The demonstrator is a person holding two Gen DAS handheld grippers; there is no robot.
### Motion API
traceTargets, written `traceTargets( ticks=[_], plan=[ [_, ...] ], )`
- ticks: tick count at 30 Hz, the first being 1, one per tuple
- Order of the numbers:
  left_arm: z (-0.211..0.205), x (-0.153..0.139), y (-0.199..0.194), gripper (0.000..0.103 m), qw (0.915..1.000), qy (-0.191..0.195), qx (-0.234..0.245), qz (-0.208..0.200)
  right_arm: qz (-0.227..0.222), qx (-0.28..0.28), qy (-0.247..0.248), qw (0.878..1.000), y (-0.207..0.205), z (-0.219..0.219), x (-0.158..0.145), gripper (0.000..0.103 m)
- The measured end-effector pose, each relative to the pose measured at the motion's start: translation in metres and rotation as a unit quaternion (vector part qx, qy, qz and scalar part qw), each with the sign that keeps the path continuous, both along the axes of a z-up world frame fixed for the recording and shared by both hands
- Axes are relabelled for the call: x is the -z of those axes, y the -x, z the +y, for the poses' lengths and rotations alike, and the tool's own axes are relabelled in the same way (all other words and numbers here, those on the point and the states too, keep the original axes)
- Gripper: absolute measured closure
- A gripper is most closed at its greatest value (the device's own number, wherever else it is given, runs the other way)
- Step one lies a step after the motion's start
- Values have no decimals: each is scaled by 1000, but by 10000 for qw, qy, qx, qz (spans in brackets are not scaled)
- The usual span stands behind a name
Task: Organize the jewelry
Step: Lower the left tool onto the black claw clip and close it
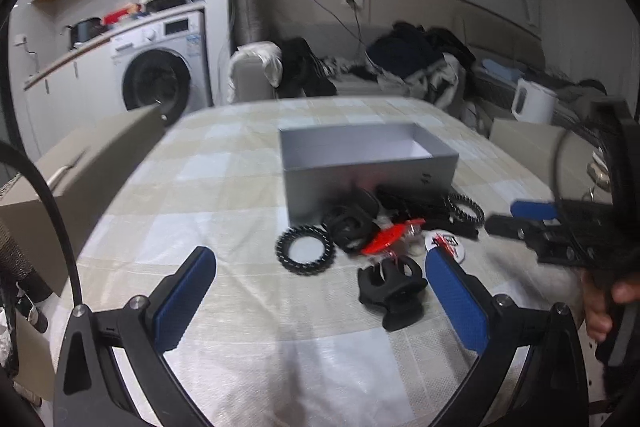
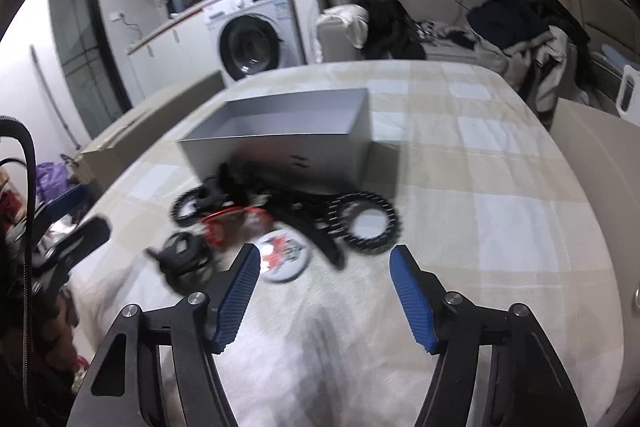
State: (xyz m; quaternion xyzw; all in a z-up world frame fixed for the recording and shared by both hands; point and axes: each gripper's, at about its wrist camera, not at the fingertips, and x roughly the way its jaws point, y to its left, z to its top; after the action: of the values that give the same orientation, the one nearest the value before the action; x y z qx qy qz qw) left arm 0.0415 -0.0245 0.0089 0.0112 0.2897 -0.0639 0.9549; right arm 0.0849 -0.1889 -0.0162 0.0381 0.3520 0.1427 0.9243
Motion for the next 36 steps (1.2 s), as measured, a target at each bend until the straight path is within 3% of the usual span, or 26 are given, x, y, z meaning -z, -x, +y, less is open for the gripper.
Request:
traceTargets(
  ticks=[6,10,19,24,27,29,36],
  plan=[
    [-9,5,-5,1,9988,59,432,200,425,112,63,9990,-27,-12,9,42],
    [-17,6,-3,1,9976,-97,624,275,596,126,144,9980,-38,-11,13,46],
    [-21,12,-9,2,9950,-52,832,545,719,-41,184,9972,-51,-5,13,46],
    [-25,17,-14,17,9930,-16,934,727,728,-89,269,9969,-58,-1,14,46],
    [-25,21,-15,36,9914,52,973,870,748,-112,276,9968,-62,0,14,46],
    [-25,24,-16,59,9903,75,991,975,731,-128,383,9965,-62,1,13,46],
    [-24,20,-5,60,9912,104,1013,848,699,-161,606,9956,-58,1,14,48]
  ],
)
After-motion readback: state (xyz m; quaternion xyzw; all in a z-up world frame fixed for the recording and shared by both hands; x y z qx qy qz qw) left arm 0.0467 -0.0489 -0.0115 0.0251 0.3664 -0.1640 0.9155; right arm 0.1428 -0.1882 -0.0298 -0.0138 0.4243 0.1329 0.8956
